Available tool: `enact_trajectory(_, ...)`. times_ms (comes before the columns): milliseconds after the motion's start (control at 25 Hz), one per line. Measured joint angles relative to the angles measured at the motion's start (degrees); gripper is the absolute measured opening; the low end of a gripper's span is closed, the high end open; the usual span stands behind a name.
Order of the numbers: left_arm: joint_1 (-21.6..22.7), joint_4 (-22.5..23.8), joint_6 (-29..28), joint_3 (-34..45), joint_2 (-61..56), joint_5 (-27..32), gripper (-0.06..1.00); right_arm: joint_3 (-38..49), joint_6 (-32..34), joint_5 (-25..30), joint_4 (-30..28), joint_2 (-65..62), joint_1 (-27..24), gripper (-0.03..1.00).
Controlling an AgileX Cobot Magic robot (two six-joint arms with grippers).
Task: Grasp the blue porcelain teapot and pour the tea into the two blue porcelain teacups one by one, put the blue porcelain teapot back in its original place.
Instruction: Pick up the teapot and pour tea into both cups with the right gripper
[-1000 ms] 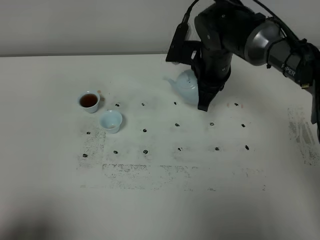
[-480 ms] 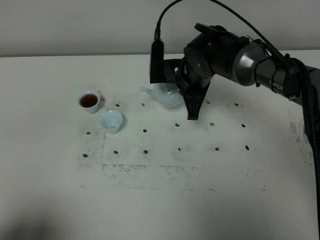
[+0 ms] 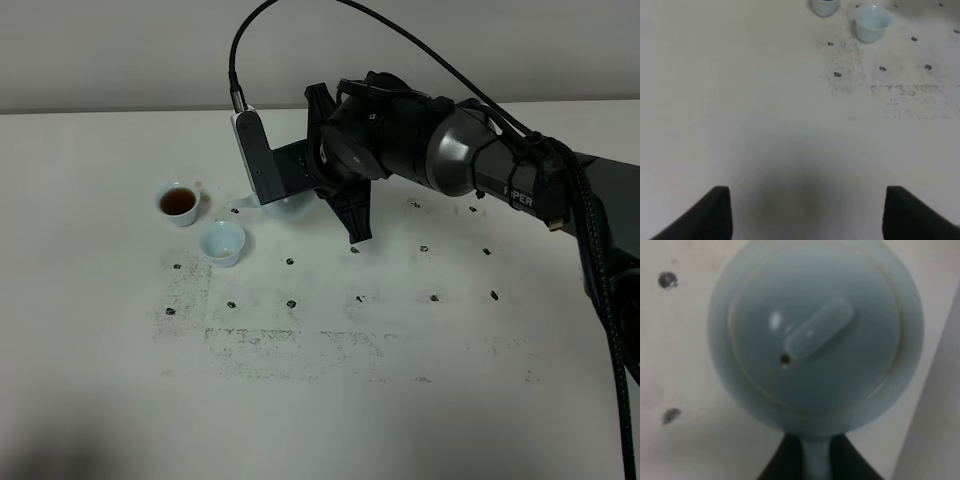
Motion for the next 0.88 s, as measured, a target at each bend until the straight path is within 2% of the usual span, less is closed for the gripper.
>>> enact_trajectory(160, 0.00, 0.00, 0.00, 0.00, 0.00, 0.00, 0.61, 0.12, -0.47, -1.62, -2.87, 0.00, 0.00, 0.04)
enact_trajectory(360, 0.00, 0.00, 0.00, 0.00, 0.00, 0.00, 0.61, 0.12, -1.24, -6.62, -3.42, 0.00, 0.33, 0.04)
enact_trajectory(880, 0.00, 0.00, 0.00, 0.00, 0.00, 0.00, 0.61, 1.16, -11.20, -10.25, -3.61, 2.07, 0.58, 0.04)
